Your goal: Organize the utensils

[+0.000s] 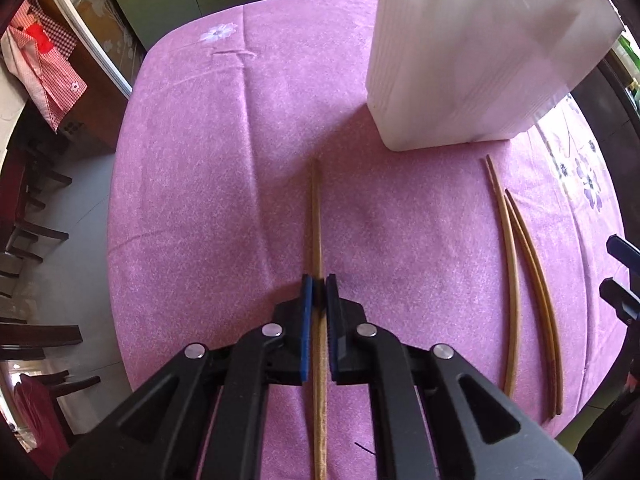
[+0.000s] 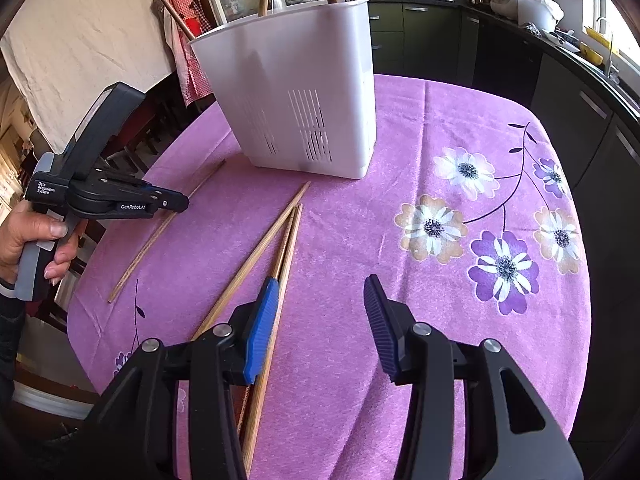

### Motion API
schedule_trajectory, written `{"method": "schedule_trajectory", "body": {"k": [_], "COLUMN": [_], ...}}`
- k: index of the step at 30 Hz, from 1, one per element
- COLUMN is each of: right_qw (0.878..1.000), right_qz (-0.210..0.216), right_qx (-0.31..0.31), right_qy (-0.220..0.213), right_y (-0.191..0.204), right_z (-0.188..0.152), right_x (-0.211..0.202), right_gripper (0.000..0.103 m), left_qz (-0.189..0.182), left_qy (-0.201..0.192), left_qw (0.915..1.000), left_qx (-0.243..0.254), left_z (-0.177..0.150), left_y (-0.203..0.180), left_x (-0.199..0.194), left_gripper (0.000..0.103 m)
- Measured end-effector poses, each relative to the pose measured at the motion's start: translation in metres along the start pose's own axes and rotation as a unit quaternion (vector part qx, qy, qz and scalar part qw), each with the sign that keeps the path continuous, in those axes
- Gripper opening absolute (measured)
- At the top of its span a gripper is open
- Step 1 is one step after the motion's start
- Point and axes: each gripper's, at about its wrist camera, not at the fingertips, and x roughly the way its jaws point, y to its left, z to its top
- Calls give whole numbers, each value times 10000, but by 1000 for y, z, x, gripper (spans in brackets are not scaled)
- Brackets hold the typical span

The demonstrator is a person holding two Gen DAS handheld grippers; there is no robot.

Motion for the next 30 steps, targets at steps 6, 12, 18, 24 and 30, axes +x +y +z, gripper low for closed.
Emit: {"method": "schedule_trajectory", "body": {"k": [6, 12, 18, 24, 30], "right_qw": [9999, 9992, 9962, 9945, 9928], "right_qz": [-69, 211, 396, 266, 83], "right_qx": [-73, -45, -50, -215, -367], "right_qy": [51, 341, 775, 991, 1139], "right_y": [-2, -3, 1, 13, 22], "right_z": [7, 20, 30, 34, 29], "right_x": [1, 16, 44, 56, 61], "right_gripper": [45, 45, 39, 24, 21], "left_qz": [-279, -419, -446, -455, -511], "left_qy": [-623, -1446, -1887, -2050, -2111], "left_qw": [9976, 9886, 9810, 9774, 9755], "left_qx": [-82, -11, 96, 239, 356], "left_z": [-16, -44, -60, -70, -76], "left_y": [10, 11, 11, 5, 0], "left_x": [-47, -116, -151, -160, -162], "left_gripper": [6, 6, 6, 6, 6]}}
